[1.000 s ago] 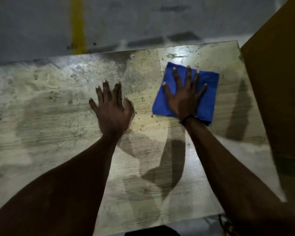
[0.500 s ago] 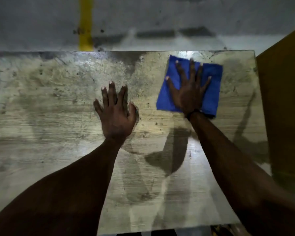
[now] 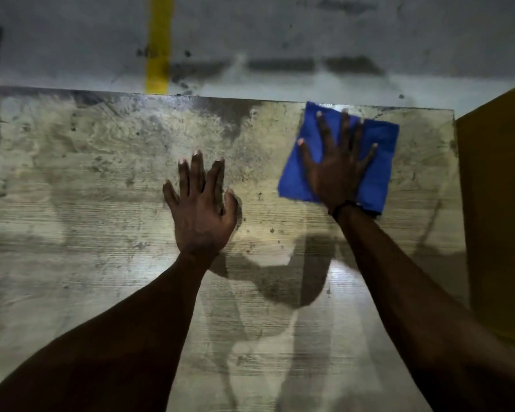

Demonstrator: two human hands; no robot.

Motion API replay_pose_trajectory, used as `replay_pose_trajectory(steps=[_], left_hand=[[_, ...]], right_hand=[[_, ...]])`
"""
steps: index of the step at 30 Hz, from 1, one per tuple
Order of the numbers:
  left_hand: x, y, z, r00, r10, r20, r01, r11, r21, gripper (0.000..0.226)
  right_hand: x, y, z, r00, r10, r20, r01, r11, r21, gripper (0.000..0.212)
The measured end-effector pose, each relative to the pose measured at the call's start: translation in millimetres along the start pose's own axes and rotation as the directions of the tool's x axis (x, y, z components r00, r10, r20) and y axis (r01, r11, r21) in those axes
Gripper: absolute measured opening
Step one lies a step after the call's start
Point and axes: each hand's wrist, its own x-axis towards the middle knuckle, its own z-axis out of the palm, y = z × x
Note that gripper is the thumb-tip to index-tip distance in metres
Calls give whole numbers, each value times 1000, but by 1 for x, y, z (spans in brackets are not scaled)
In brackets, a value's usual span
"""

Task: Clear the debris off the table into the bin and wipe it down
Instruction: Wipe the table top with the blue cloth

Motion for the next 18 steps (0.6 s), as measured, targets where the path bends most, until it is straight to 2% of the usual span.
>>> replay_pose_trajectory(steps=[2, 3, 5, 7, 9, 10, 12, 14, 16, 18], left_hand=[[0, 0, 0, 1000, 1, 4, -1, 1000, 11, 63], [0, 0, 1, 1000, 1, 1, -1, 1000, 17, 63], [1, 0, 2, 1000, -1, -12, 1, 1000, 30, 63], [0, -3, 5, 1000, -3, -29, 3, 1000, 25, 62], [0, -3, 6, 999, 6, -35, -6, 1000, 3, 63], [0, -4, 5, 999, 10, -31, -10, 1000, 2, 64], [0, -3, 4, 1000, 9, -20, -9, 1000, 12, 66], [0, -1, 3, 1000, 2, -13, -2, 1000, 4, 65], [0, -1, 2, 1000, 6, -9, -6, 1000, -8, 64], [-1, -2, 3, 1000, 7, -5, -7, 1000, -6, 64]], right_hand=[[21, -24, 4, 993, 118, -26, -117, 993, 35, 74], [26, -43, 10, 993, 114, -23, -113, 993, 46, 75], [24, -87, 20, 999, -32, -2, 32, 998, 44, 76], [11, -121, 25, 970, -242, 36, 241, 970, 37, 75], [4, -121, 24, 923, -381, 52, 376, 923, 79, 73], [5, -109, 24, 918, -395, 44, 390, 916, 87, 74], [13, -68, 21, 950, -309, 39, 307, 951, 39, 76], [28, -20, 13, 988, -155, 8, 155, 988, -27, 76], [46, 11, 0, 1000, -4, 29, 3, 1000, 21, 75], [53, 14, -9, 995, 93, 38, -96, 993, 71, 75]])
